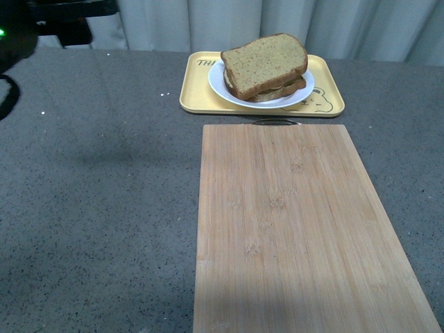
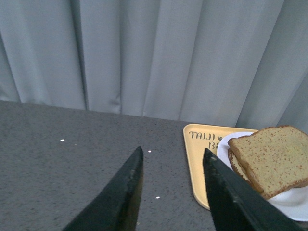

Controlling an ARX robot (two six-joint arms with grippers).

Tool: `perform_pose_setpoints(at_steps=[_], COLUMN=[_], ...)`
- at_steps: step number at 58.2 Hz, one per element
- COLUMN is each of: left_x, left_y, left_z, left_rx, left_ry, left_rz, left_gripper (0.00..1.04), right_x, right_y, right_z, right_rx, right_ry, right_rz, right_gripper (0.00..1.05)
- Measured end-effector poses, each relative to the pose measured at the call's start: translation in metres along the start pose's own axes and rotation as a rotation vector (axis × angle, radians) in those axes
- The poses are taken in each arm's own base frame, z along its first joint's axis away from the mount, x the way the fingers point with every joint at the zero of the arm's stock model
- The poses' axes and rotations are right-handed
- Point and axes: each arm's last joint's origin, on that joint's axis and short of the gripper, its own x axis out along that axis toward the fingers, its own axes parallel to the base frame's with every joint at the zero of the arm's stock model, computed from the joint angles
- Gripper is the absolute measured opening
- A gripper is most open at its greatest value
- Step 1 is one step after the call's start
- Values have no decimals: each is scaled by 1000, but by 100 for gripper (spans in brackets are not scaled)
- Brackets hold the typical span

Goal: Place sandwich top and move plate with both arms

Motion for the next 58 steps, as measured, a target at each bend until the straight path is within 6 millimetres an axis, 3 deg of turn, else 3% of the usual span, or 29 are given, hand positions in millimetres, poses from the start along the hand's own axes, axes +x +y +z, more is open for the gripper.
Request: perform_pose_setpoints(at_steps=[9, 14, 28, 58], left_x=[-37, -61, -98, -149], left_y=[21, 31, 47, 67], left_z=[-2, 4, 18, 19], left_rx=[34, 38, 41, 47], left_ry=[36, 27, 24, 32], left_rz=[2, -11, 3, 1], left_gripper=[4, 4, 4, 4], right_x=[0, 0, 0, 0], right_y=[0, 0, 0, 0], right_z=[0, 0, 0, 0], right_rx=[0, 0, 0, 0], right_ry=[0, 0, 0, 0], right_rz=[-1, -1, -1, -1], right_gripper=[95, 95, 95, 95])
